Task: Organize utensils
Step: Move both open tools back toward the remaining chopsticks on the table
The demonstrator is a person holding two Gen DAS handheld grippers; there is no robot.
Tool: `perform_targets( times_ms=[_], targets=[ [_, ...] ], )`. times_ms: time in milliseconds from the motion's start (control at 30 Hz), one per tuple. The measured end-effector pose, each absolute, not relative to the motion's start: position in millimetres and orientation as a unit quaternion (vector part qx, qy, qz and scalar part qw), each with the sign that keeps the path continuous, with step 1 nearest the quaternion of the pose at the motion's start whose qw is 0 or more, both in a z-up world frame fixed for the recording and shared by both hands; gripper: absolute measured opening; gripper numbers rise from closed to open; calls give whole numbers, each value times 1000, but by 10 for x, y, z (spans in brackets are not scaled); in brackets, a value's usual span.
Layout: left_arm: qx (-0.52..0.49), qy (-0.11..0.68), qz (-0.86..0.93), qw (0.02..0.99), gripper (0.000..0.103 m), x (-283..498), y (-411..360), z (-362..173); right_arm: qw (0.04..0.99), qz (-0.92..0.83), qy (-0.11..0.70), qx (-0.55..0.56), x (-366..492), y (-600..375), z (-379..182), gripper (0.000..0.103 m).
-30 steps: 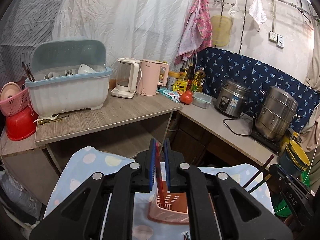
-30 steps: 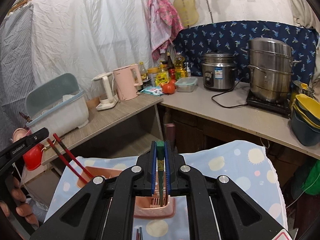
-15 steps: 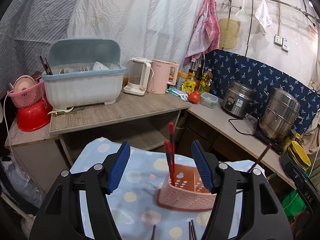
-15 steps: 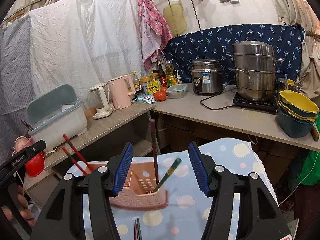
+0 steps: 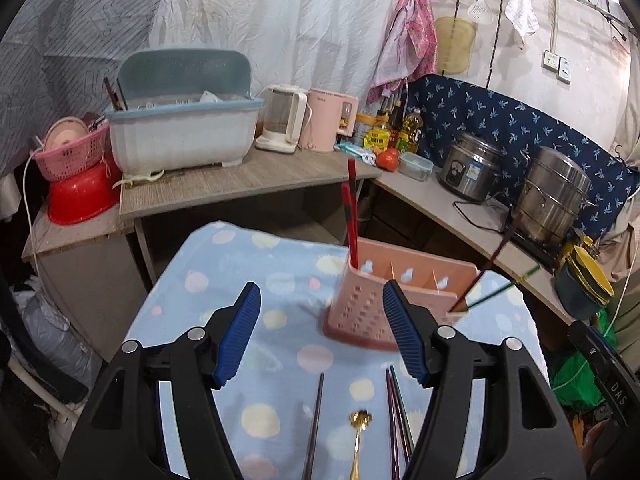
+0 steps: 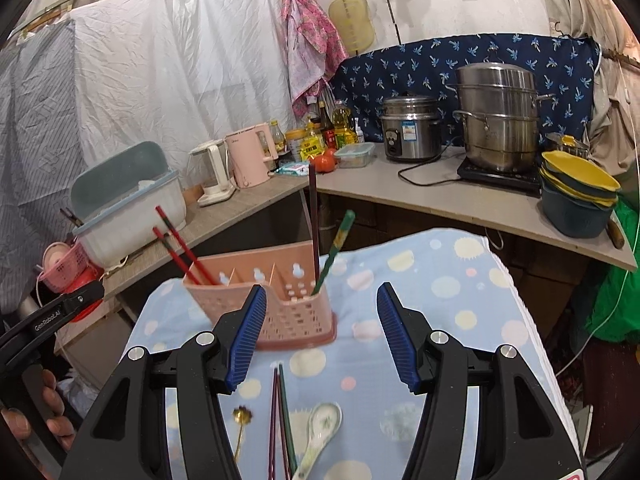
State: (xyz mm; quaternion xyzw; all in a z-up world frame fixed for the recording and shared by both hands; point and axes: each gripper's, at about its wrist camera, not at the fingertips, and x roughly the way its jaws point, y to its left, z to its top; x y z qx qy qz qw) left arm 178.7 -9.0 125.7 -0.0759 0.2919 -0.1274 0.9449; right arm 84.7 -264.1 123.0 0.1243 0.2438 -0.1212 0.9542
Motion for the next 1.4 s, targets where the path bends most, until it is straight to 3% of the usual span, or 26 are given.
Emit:
perform_targets(
  times_ms=[967,1400],
  targets=[
    [-9,450,-125,884,59,720,7,-290,902,-119,389,144,-137,-2272,-119,56],
    [20,463,-124,877,41,672,-73,-575,890,-107,425,127,-110,-2125,-428,54]
  ],
)
